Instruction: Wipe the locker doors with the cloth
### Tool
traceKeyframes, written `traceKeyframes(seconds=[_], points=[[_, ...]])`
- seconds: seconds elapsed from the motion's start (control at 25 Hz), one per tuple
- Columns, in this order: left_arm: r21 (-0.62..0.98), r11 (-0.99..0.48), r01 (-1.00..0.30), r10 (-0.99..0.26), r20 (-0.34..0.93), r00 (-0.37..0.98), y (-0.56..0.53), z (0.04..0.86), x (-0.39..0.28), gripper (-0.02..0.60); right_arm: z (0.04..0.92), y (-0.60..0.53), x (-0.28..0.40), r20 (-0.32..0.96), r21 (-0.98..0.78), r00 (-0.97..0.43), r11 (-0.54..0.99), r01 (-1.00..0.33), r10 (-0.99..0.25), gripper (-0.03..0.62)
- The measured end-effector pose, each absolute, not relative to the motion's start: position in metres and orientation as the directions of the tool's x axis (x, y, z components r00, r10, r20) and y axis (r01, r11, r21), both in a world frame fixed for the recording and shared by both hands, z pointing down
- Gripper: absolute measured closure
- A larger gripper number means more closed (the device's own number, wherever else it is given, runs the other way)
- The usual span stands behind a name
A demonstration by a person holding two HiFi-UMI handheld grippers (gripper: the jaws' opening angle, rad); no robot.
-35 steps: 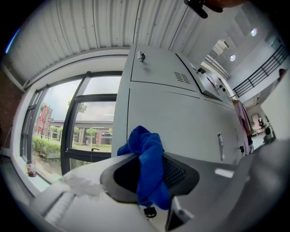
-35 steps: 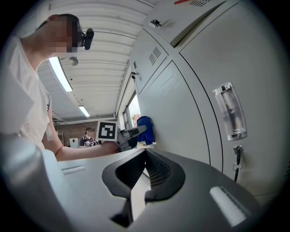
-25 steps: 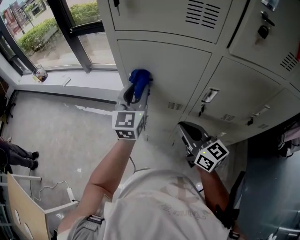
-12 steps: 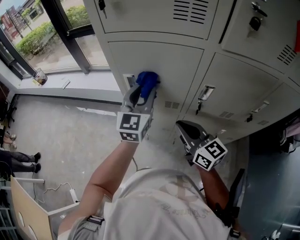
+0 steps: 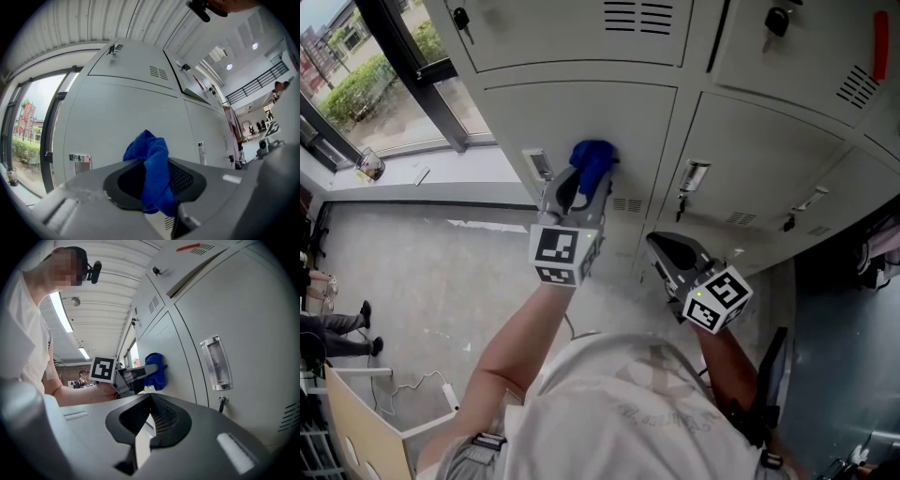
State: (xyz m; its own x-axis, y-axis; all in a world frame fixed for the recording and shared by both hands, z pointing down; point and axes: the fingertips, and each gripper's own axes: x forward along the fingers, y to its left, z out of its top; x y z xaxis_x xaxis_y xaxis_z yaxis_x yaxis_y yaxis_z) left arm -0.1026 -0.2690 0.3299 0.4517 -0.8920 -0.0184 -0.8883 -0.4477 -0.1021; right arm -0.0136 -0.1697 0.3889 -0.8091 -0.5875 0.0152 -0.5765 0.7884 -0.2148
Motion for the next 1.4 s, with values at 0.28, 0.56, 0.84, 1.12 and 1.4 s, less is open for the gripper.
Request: traceKeyframes(seconds=[0.28, 0.56, 0.84, 1.12, 1.4], points=[[-0.117, -0.468, -0.876, -0.88, -0.025, 0.474, -0.268, 0.329, -0.084, 0.449, 0.386, -0.17, -0.004, 0.002, -0.218, -0.804, 0.785, -0.581, -0.594, 0.586], [-0.14, -0.502, -0.854, -0.858, -0.042, 0.511, -0.267, 0.326, -0.055, 0.449, 0.388, -0.166, 0.012, 0.002, -0.213, -0.794, 0.776, -0.594, -0.607, 0.586], [-0.164, -0.548, -0.82, -0.827, -0.04, 0.561, -0.264, 0.319, -0.027, 0.448, 0.387, -0.163, 0.027, -0.004, -0.227, -0.781, 0.761, -0.608, -0.625, 0.586], [-0.142, -0.579, -0.803, -0.809, -0.018, 0.587, -0.266, 0.32, -0.02, 0.448, 0.392, -0.167, 0.029, 0.001, -0.24, -0.78, 0.757, -0.607, -0.626, 0.586], [-0.115, -0.596, -0.795, -0.799, -0.016, 0.602, -0.266, 0.324, -0.003, 0.448, 0.388, -0.165, 0.042, 0.01, -0.257, -0.775, 0.747, -0.613, -0.632, 0.586]])
